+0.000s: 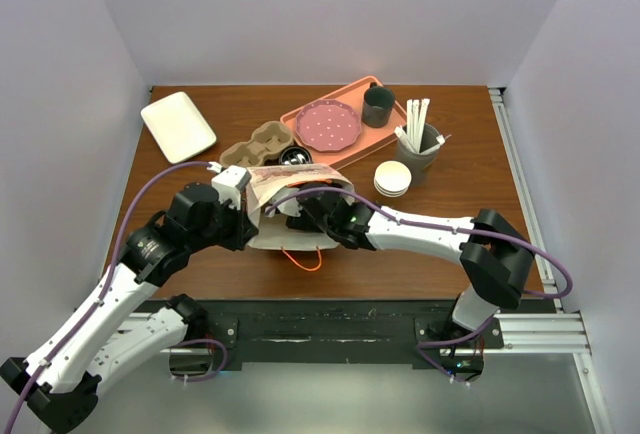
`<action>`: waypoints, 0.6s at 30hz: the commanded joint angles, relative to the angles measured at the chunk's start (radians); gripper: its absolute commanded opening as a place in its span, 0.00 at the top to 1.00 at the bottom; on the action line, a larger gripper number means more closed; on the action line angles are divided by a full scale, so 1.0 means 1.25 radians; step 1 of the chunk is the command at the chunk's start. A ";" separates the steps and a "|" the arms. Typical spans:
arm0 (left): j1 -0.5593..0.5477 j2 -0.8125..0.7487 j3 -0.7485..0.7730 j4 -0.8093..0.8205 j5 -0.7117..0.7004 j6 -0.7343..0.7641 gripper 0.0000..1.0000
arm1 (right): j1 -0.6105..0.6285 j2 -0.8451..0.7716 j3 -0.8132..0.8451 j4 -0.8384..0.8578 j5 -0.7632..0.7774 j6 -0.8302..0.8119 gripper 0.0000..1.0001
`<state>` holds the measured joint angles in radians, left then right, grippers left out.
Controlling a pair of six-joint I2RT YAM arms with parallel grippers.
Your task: Pack the takeout coffee
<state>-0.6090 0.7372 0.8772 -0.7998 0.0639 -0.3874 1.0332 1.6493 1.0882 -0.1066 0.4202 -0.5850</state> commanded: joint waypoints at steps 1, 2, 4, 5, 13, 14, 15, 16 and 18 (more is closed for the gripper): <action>-0.002 -0.014 -0.005 0.021 0.038 -0.028 1.00 | -0.028 -0.010 -0.029 0.078 -0.023 0.014 0.88; -0.004 -0.015 -0.005 0.019 0.037 -0.032 1.00 | -0.029 -0.006 -0.030 0.080 -0.023 0.013 0.88; -0.004 -0.019 -0.008 0.018 0.040 -0.036 1.00 | -0.030 -0.003 -0.037 0.082 -0.028 0.005 0.87; -0.004 -0.020 -0.010 0.018 0.040 -0.042 1.00 | -0.031 0.000 -0.038 0.101 -0.029 0.005 0.86; -0.004 -0.014 -0.007 0.031 0.046 -0.061 1.00 | -0.034 0.005 -0.029 0.088 -0.023 0.007 0.53; -0.002 -0.014 -0.005 0.031 0.049 -0.059 1.00 | -0.034 0.000 -0.026 0.088 -0.021 0.008 0.49; -0.004 -0.008 -0.001 0.034 0.053 -0.061 1.00 | -0.034 -0.006 -0.023 0.070 -0.020 0.008 0.47; -0.004 -0.007 0.004 0.036 0.054 -0.061 1.00 | -0.034 -0.011 -0.014 0.055 -0.020 0.008 0.46; -0.002 0.004 0.018 0.037 0.056 -0.057 1.00 | -0.034 -0.019 0.001 0.030 -0.026 0.010 0.37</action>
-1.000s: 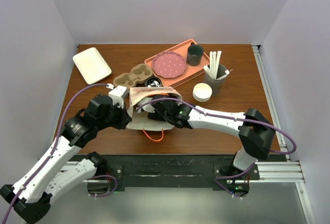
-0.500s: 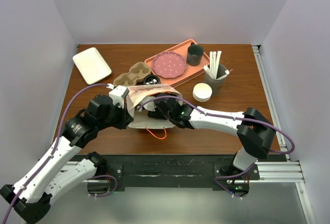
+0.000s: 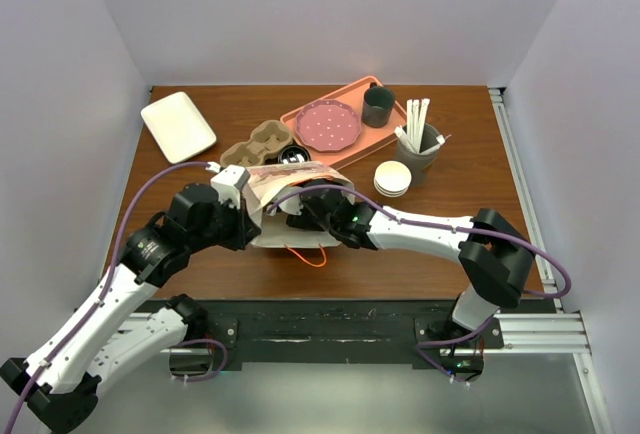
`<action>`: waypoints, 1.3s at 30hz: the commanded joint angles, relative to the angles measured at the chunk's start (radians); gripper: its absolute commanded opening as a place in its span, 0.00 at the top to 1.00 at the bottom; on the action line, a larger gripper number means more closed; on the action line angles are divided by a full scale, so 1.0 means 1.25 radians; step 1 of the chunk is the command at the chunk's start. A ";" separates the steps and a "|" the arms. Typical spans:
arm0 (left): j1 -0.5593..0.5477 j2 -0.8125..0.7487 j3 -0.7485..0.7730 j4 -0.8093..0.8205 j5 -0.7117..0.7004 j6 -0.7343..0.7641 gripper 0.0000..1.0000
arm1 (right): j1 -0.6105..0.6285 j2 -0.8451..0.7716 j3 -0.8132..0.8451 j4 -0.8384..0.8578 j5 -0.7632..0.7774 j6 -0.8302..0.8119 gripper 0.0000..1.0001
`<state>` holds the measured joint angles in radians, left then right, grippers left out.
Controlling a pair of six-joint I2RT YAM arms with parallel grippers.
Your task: Pack the takeout coffee
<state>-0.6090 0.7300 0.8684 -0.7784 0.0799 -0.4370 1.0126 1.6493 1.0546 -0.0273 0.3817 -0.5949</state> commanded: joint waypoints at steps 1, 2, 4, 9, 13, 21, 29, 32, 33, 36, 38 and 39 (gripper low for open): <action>-0.002 0.017 0.032 0.019 0.043 -0.015 1.00 | -0.016 -0.021 0.045 -0.064 0.002 0.023 0.33; -0.004 0.023 0.038 0.017 0.045 -0.006 1.00 | -0.017 -0.025 0.052 -0.077 -0.006 0.028 0.31; -0.002 0.038 0.060 0.010 0.042 -0.001 1.00 | -0.019 -0.036 0.073 -0.118 -0.011 0.040 0.26; -0.004 0.055 0.093 0.018 0.056 -0.011 1.00 | -0.020 -0.062 0.098 -0.181 -0.030 0.065 0.17; -0.002 0.059 0.107 0.016 0.069 -0.020 1.00 | -0.017 -0.084 0.100 -0.223 -0.030 0.076 0.12; -0.004 0.059 0.113 0.018 0.086 -0.028 1.00 | -0.017 -0.129 0.115 -0.298 -0.032 0.108 0.03; -0.004 0.062 0.118 0.015 0.096 -0.026 1.00 | -0.017 -0.143 0.154 -0.351 -0.029 0.131 0.01; -0.002 0.066 0.124 0.013 0.099 -0.028 1.00 | -0.019 -0.143 0.177 -0.370 -0.029 0.137 0.01; -0.004 0.069 0.126 0.012 0.103 -0.030 1.00 | -0.019 -0.140 0.186 -0.381 -0.033 0.138 0.01; -0.004 0.085 0.142 -0.002 0.108 -0.031 1.00 | -0.019 -0.135 0.198 -0.394 -0.029 0.141 0.01; -0.004 0.101 0.167 -0.015 0.114 -0.026 1.00 | -0.017 -0.130 0.206 -0.410 -0.035 0.146 0.01; -0.002 0.117 0.176 -0.030 0.116 -0.026 1.00 | -0.019 -0.129 0.212 -0.421 -0.038 0.153 0.01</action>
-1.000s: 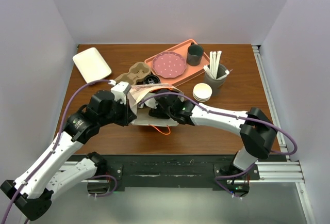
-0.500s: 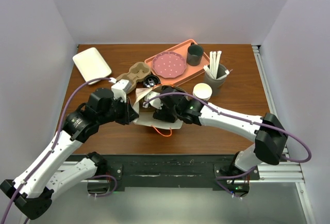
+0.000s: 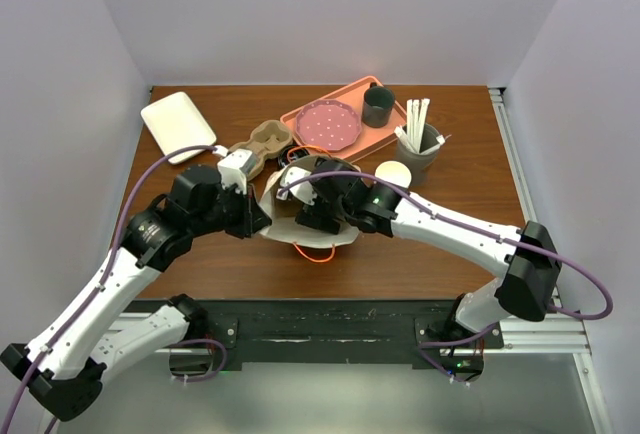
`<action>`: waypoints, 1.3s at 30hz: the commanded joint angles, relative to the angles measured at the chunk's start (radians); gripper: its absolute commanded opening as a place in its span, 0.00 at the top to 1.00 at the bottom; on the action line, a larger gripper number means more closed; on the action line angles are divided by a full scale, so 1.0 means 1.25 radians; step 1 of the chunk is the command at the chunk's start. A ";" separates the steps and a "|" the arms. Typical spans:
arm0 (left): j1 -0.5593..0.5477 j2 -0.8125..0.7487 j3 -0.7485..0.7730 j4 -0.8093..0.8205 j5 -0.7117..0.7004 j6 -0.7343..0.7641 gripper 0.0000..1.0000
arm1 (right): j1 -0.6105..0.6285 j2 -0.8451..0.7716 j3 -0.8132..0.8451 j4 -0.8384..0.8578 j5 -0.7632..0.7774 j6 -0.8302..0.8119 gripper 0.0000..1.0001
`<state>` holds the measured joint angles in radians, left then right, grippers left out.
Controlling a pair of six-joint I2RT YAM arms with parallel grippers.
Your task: Pack the takeout coffee
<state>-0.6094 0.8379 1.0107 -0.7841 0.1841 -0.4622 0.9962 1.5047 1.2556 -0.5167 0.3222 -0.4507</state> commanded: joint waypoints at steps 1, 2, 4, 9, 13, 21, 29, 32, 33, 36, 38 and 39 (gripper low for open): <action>-0.003 0.038 0.070 -0.032 0.036 -0.002 1.00 | -0.005 -0.012 0.053 -0.033 0.003 0.041 0.01; -0.002 0.044 0.085 -0.037 0.037 -0.002 1.00 | -0.004 -0.012 0.055 -0.036 0.002 0.046 0.01; -0.003 0.057 0.098 -0.057 0.034 -0.007 1.00 | -0.005 -0.011 0.055 -0.042 0.001 0.059 0.01; -0.003 0.093 0.146 -0.100 0.036 -0.012 1.00 | -0.004 -0.004 0.061 -0.057 -0.006 0.076 0.01; -0.003 0.115 0.165 -0.126 0.036 -0.013 1.00 | -0.004 0.003 0.059 -0.059 -0.023 0.082 0.01; -0.002 0.126 0.161 -0.125 0.056 -0.028 1.00 | -0.005 0.020 0.075 -0.048 -0.006 0.087 0.01; -0.002 0.127 0.149 -0.120 0.061 -0.033 1.00 | -0.007 0.026 0.090 -0.053 -0.026 0.086 0.01; -0.002 0.129 0.152 -0.120 0.060 -0.033 1.00 | -0.005 0.027 0.099 -0.058 -0.023 0.086 0.01; -0.002 0.129 0.152 -0.120 0.060 -0.034 1.00 | -0.007 0.030 0.100 -0.062 -0.022 0.086 0.01; -0.003 0.133 0.152 -0.125 0.058 -0.032 1.00 | -0.007 0.038 0.113 -0.070 -0.011 0.087 0.01; -0.002 0.132 0.151 -0.125 0.058 -0.032 1.00 | -0.007 0.041 0.120 -0.075 -0.009 0.087 0.01; -0.003 0.132 0.150 -0.125 0.059 -0.032 1.00 | -0.007 0.041 0.121 -0.073 -0.006 0.087 0.01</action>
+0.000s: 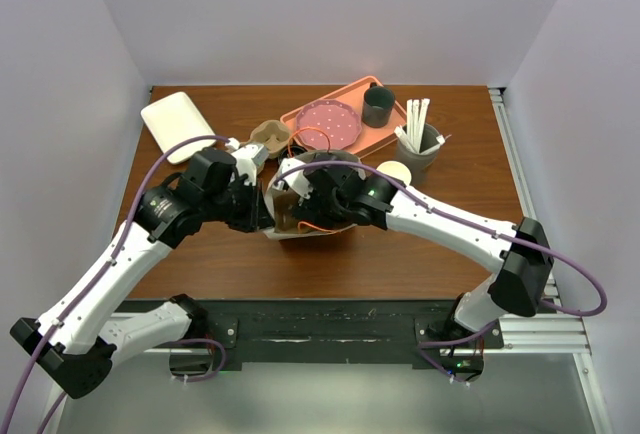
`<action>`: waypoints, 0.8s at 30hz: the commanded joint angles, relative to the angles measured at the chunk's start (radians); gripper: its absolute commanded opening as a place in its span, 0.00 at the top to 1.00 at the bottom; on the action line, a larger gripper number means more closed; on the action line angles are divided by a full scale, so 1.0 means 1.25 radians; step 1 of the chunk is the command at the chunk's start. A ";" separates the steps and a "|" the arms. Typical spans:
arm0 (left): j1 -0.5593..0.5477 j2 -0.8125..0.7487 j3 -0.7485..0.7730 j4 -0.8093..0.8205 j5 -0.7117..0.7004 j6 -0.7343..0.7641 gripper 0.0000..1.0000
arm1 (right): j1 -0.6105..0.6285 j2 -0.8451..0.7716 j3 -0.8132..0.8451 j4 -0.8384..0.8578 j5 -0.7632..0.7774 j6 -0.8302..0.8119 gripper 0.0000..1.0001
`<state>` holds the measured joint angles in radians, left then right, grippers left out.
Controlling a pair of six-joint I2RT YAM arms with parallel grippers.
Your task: Pack the takeout coffee
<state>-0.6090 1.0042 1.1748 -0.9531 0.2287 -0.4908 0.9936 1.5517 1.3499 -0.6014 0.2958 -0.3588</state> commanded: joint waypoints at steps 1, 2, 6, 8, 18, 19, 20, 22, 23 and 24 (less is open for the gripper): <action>-0.004 -0.001 0.019 0.010 0.023 -0.009 1.00 | -0.005 0.003 0.048 -0.006 0.015 0.015 0.01; -0.002 -0.001 0.019 0.011 0.023 -0.009 1.00 | -0.005 0.004 0.050 -0.006 0.015 0.015 0.01; -0.004 -0.002 0.017 0.009 0.018 -0.006 1.00 | -0.006 0.003 0.052 -0.011 0.019 0.016 0.01; -0.004 -0.001 0.019 0.009 0.015 -0.006 1.00 | -0.006 0.003 0.055 -0.018 0.012 0.017 0.01; -0.002 0.016 0.042 -0.003 -0.006 -0.015 0.89 | -0.006 -0.014 0.094 -0.056 -0.005 0.024 0.01; -0.004 0.018 0.043 -0.003 -0.007 -0.015 0.87 | -0.006 -0.014 0.098 -0.058 -0.005 0.024 0.01; -0.004 0.019 0.044 -0.003 -0.010 -0.017 0.86 | -0.006 -0.013 0.107 -0.061 -0.005 0.026 0.01; -0.004 0.022 0.052 -0.004 -0.012 -0.018 0.80 | -0.006 -0.013 0.118 -0.066 -0.002 0.024 0.01; -0.002 0.023 0.054 -0.004 -0.016 -0.021 0.77 | -0.005 -0.014 0.120 -0.066 -0.002 0.026 0.01; -0.004 0.023 0.058 -0.007 -0.018 -0.025 0.75 | -0.005 -0.015 0.123 -0.066 -0.002 0.027 0.01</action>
<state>-0.6094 1.0290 1.1969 -0.9699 0.2169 -0.5034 0.9916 1.5517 1.4464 -0.6636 0.2955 -0.3401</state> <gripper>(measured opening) 0.221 0.985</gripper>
